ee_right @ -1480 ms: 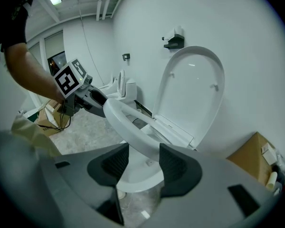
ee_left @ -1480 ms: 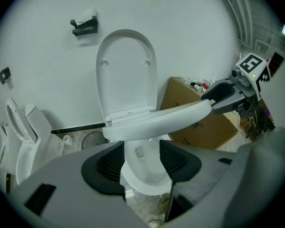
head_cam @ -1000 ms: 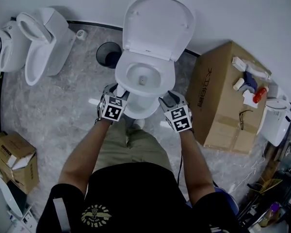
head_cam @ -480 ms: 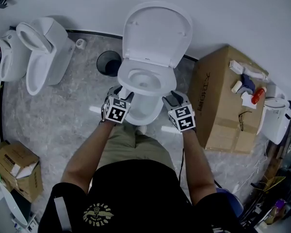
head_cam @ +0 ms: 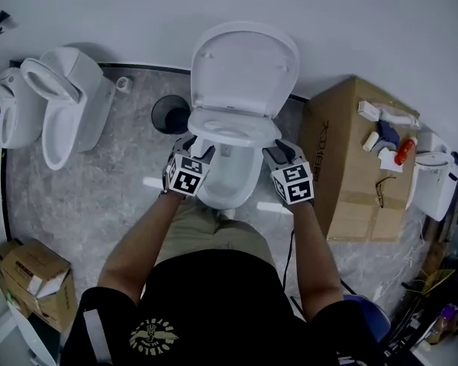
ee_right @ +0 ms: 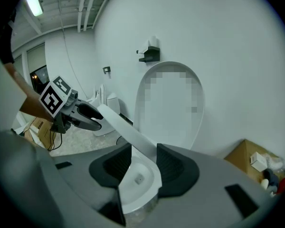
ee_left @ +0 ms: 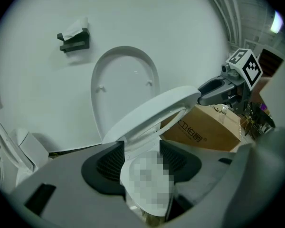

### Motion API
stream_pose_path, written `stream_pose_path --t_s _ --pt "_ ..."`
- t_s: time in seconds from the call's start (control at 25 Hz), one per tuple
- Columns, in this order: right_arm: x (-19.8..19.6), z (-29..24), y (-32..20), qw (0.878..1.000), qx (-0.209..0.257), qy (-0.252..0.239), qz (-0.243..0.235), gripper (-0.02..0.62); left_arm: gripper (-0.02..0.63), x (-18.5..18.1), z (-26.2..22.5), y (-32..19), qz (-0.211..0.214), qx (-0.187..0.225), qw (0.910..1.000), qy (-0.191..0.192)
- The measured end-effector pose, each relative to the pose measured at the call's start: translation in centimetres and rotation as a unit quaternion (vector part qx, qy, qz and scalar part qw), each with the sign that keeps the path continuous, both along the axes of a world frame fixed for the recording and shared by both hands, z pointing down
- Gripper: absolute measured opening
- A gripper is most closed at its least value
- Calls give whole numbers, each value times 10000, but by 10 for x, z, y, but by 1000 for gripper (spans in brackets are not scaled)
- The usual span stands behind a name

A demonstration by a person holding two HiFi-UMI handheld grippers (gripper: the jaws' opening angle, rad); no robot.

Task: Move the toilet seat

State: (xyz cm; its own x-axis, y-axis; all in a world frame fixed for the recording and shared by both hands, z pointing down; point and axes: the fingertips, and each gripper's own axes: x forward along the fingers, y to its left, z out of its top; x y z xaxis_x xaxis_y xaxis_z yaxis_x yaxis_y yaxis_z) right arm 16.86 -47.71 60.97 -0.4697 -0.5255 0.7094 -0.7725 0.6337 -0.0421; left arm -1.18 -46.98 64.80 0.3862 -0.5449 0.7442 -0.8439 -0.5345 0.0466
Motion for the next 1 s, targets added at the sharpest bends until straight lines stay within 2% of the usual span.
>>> stream_pose_path --t_s 0.4,1.0 --pt "3 -16 -50 9993 175 -80 321 172 241 5 -12 -45 295 86 9995 75" --pt "5 -24 -122 9973 338 84 652 150 230 5 -22 -110 516 205 9983 168"
